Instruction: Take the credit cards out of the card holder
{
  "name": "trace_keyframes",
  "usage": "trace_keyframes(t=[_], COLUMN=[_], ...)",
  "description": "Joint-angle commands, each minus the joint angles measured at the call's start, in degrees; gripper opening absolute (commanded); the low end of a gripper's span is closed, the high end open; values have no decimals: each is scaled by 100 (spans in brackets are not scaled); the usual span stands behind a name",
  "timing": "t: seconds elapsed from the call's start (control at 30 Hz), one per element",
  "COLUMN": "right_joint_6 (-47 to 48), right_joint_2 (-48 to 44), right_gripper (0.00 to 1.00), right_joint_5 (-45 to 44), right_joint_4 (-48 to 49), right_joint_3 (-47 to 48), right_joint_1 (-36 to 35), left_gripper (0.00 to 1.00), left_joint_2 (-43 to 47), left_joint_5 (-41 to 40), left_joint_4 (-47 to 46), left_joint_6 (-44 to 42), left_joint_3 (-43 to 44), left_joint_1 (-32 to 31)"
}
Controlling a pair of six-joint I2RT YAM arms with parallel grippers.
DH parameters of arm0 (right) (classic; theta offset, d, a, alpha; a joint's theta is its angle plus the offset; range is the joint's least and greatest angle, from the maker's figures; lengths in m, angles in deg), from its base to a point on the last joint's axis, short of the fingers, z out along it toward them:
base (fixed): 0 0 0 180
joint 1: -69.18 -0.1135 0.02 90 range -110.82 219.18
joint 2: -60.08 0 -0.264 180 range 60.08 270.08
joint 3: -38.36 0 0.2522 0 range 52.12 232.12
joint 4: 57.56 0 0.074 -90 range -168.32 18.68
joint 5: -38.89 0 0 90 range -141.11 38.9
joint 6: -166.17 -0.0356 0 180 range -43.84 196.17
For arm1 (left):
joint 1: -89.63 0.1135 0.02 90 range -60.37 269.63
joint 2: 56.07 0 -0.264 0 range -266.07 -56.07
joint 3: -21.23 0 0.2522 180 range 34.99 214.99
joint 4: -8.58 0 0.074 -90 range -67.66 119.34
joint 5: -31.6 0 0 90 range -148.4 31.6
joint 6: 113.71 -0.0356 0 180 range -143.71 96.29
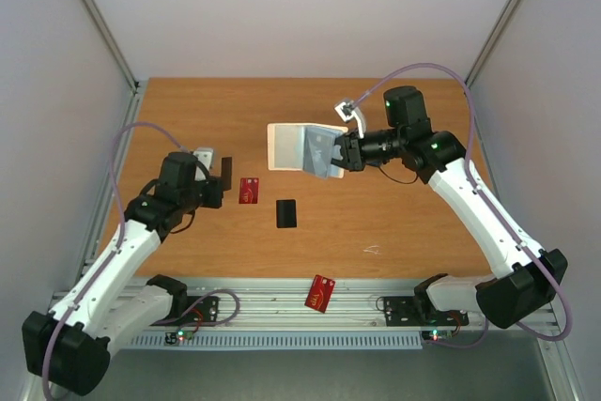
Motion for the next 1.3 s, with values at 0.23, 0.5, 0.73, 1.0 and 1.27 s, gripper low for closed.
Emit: trace_keyframes(t=[0.23,0.5,0.73,1.0,1.27], right_joint_6=[188,103,-111,-269,-334], right_joint_2=[-380,-531,-847,-1256,-1388], right_gripper=[1,1,1,1,1], right_joint_5=[296,220,101,33,3], right_joint_4=[-26,-99,39,56,67], right_joint_3=[-644,-1114,-1663,-2051,-2197], right_joint_1=[534,583,583,583,583], left_gripper=[0,0,0,0,2], left_joint_2=[-1160,-2014,-2476,-2821,-3276], left_joint_5=[2580,2465,1912,1888,1637], left_joint_4=[-2210,-4154,-4207,-4299,-3963], left_joint_6=[688,1875,2392,2718,2772], left_joint_3=[-426,-1062,-1285,-1416,-1106], left_joint_1=[-30,-715,-1175,-1307,-1574])
